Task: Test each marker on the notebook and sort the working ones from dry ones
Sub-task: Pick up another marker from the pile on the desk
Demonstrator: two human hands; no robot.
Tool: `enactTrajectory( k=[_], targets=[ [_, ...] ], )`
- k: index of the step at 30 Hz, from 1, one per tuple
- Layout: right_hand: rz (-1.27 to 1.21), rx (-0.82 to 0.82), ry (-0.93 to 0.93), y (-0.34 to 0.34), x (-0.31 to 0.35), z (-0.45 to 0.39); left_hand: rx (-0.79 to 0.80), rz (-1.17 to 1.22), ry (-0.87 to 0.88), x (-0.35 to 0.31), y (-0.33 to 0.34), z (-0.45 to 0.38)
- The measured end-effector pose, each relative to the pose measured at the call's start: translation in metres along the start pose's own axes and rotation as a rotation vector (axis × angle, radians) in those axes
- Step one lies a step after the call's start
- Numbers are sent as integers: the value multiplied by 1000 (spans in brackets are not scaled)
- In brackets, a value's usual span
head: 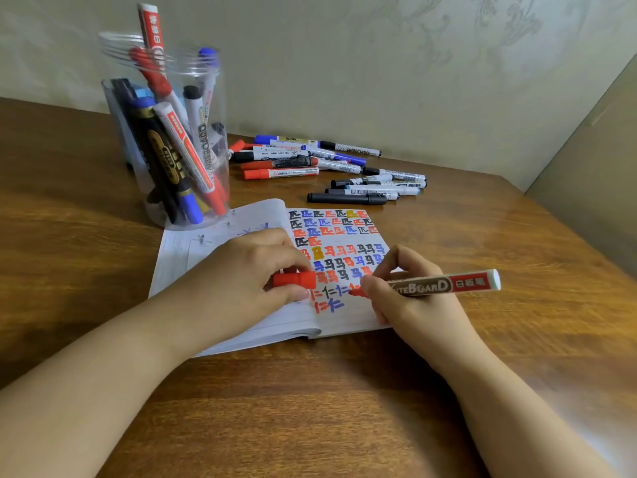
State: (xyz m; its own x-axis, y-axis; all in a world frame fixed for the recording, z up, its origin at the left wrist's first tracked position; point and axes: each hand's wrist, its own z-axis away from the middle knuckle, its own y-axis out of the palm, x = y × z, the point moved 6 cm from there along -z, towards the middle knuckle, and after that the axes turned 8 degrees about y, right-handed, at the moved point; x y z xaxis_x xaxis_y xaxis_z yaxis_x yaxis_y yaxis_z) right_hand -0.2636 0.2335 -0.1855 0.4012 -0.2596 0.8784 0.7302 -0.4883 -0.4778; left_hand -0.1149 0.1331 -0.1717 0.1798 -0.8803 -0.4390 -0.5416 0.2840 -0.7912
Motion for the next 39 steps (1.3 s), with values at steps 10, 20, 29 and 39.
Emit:
enactTrajectory(
  k=[10,20,29,39],
  targets=[
    [123,-47,-119,4,-2,-3,23,15,-6,2,2,0],
    [137,-55,-103,3,-1,-2,48,12,-13,2,3,1],
    [130,-89,-91,0,-2,-1,46,18,-13,3,3,0],
    [133,-48,-75,0,-5,0,48,16,-15,3,3,0]
  ],
)
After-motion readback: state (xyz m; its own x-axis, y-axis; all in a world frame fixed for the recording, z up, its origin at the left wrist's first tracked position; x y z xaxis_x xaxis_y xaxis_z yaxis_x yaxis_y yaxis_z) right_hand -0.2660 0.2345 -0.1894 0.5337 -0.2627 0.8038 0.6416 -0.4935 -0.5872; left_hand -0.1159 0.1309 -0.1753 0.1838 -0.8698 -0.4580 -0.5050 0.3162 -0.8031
